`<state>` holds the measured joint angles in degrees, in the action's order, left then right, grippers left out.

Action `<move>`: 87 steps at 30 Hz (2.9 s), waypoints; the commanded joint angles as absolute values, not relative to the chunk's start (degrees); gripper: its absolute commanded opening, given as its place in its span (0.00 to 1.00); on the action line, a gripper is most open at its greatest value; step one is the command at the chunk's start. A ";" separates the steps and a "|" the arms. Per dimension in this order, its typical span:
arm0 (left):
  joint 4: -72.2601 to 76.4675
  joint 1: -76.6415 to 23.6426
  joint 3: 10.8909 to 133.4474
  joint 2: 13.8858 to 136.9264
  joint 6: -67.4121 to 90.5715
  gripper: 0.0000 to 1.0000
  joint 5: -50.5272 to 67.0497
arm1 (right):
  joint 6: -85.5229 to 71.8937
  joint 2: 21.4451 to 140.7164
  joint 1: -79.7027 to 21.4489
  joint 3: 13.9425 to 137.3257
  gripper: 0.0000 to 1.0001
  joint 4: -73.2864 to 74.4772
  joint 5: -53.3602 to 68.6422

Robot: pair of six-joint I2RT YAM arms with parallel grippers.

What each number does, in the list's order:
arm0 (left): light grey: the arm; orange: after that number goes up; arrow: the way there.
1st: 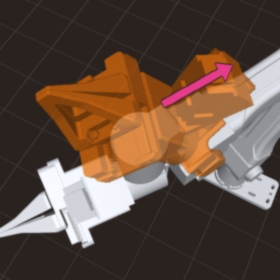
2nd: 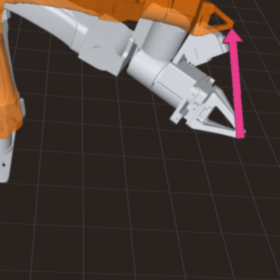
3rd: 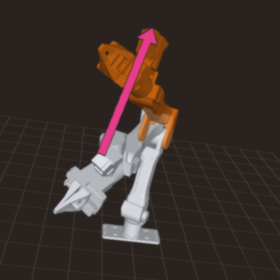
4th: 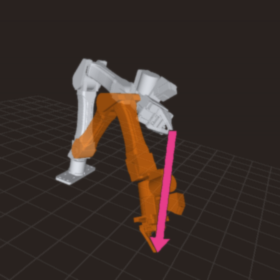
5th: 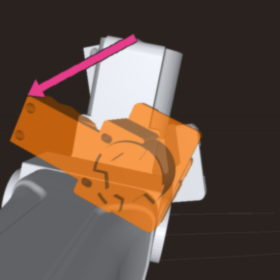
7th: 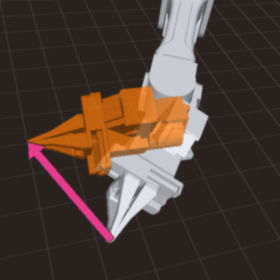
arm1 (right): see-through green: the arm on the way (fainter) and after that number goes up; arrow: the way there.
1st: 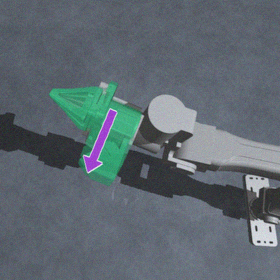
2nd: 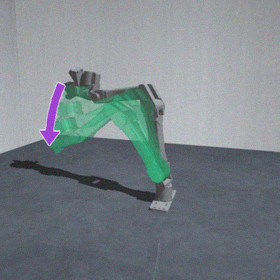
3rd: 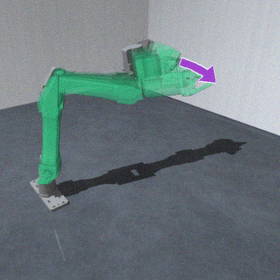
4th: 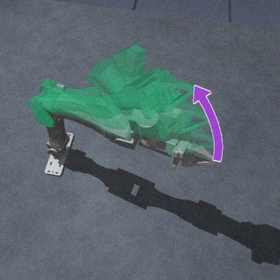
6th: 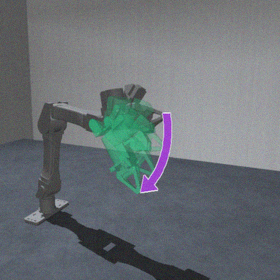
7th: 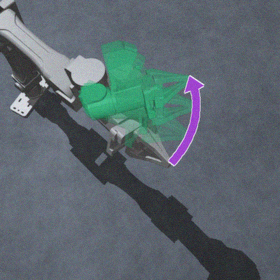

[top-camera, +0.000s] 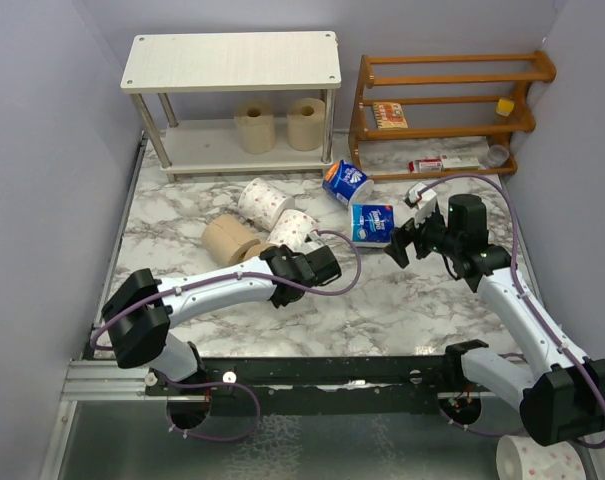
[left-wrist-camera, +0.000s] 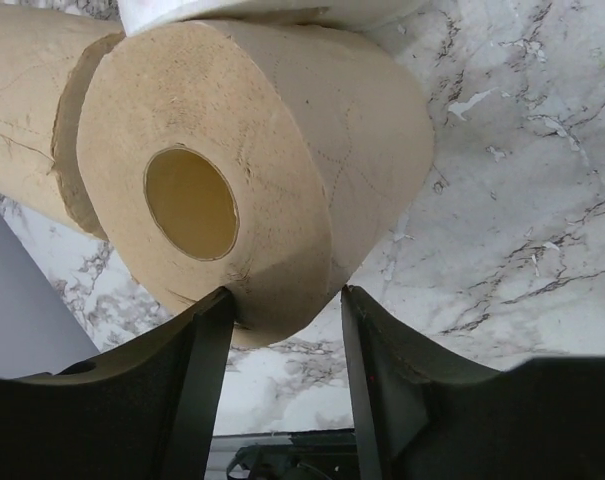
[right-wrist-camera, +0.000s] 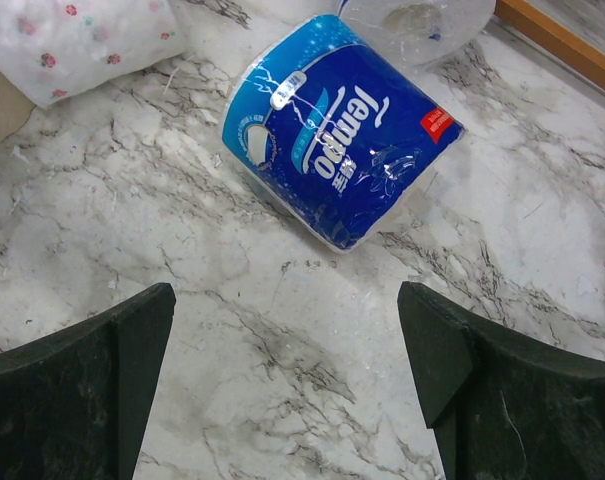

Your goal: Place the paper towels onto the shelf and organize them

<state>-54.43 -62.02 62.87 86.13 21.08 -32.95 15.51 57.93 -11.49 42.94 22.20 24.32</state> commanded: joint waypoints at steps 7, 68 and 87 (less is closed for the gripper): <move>-51.82 -62.48 60.77 88.21 21.45 0.24 -34.89 | 15.91 57.17 -11.16 42.36 0.94 19.78 24.48; -8.71 -28.62 107.62 119.18 -27.24 0.00 -57.60 | 17.66 55.90 -11.16 41.47 0.94 18.11 20.30; -8.10 -20.60 122.51 135.40 -27.23 0.00 -55.14 | 18.54 61.11 -11.16 42.16 0.94 18.63 20.30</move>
